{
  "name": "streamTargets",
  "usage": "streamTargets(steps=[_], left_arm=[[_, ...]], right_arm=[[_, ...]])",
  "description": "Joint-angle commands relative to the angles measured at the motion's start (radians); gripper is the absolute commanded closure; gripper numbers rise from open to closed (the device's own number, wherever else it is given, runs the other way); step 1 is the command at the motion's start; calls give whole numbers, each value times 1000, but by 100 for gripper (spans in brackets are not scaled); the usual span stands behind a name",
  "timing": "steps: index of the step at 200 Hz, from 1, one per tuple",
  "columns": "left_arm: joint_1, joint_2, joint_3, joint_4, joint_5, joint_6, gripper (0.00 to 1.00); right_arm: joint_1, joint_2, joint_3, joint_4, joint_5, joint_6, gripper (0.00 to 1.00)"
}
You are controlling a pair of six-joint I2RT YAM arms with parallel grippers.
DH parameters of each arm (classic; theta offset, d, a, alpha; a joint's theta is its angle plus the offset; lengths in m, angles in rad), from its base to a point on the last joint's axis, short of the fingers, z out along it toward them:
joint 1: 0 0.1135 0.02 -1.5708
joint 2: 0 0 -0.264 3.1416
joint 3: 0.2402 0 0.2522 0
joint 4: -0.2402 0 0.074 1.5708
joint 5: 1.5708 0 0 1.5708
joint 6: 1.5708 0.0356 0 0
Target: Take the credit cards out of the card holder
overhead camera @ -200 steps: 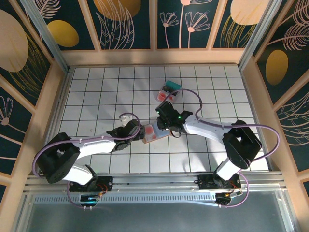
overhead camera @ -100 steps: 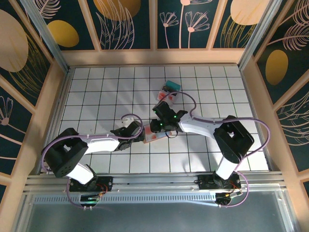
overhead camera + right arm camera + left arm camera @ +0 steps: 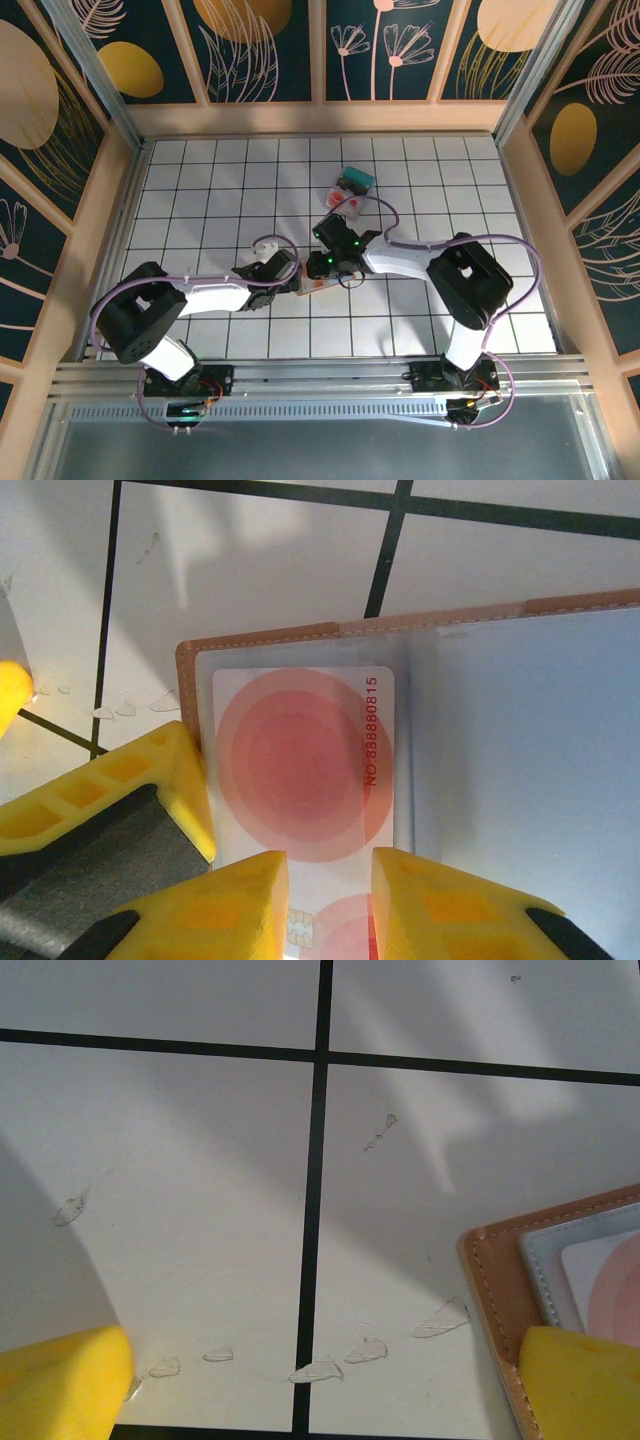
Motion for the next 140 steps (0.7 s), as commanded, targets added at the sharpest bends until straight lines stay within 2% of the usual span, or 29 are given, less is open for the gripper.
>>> streamTargets(steps=[1,64,93,140], left_arm=[[0,33,6,-24,14,-20,1],[1,44,13,-32,16,-21,1],[0,52,15,-39,15,-21,1],[0,68,18,-75,-8,-23,1]], right_arm=[[-12,21,-13,22,-12,22,71],[-28,47,-36,46,-34,36,70],[-40,33,-61,114,-118,54,71],[-75,-29,-110,223,-239,86,77]])
